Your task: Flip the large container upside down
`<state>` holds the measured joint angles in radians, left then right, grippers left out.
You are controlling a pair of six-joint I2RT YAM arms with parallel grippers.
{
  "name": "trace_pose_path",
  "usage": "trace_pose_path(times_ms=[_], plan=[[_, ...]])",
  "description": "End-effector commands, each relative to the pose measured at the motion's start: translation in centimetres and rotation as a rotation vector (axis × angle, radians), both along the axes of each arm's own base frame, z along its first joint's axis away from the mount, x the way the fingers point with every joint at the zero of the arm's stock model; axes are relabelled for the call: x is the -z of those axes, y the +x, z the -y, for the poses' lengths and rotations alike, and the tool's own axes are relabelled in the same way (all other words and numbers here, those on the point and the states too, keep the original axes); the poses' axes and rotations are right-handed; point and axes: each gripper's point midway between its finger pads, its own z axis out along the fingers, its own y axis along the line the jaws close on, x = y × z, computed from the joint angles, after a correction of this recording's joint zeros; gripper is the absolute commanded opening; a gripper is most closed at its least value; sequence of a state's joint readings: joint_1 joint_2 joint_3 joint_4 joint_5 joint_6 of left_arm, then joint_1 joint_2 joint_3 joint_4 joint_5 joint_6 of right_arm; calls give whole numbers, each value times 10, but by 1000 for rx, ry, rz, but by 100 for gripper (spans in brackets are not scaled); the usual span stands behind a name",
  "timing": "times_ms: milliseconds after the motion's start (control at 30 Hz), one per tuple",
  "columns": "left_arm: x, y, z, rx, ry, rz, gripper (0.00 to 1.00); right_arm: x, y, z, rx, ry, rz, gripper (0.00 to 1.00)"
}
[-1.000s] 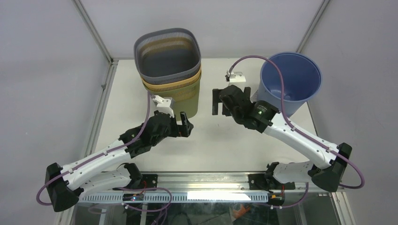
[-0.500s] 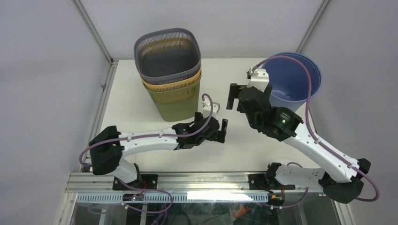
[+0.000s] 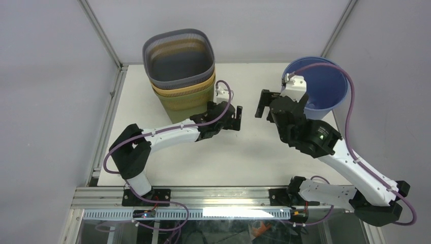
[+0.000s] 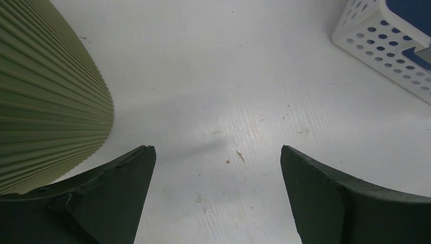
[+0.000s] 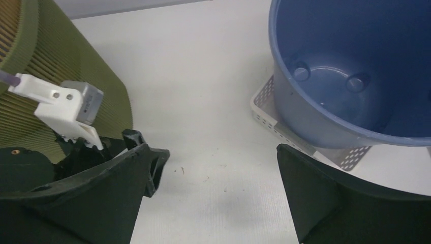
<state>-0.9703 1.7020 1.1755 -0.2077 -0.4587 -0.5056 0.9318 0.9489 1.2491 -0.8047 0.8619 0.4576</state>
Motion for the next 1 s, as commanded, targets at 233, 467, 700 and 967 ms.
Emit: trace_pose_path(times_ms=[233,467,700,967], plan=[[-29,78,-105,-201,-25,52,99,-43,30,61,166,-16,-128,99],[-45,110,-176,-306,-24,76,99,-16,54,73,152,-104,-262,98],[-56,67,-138,-103,-76,41,99,30,85,74,130,-251,-399,85],[-52,-8,-72,66,-158,-52,99,51,115,83,181,-339,-438,11]])
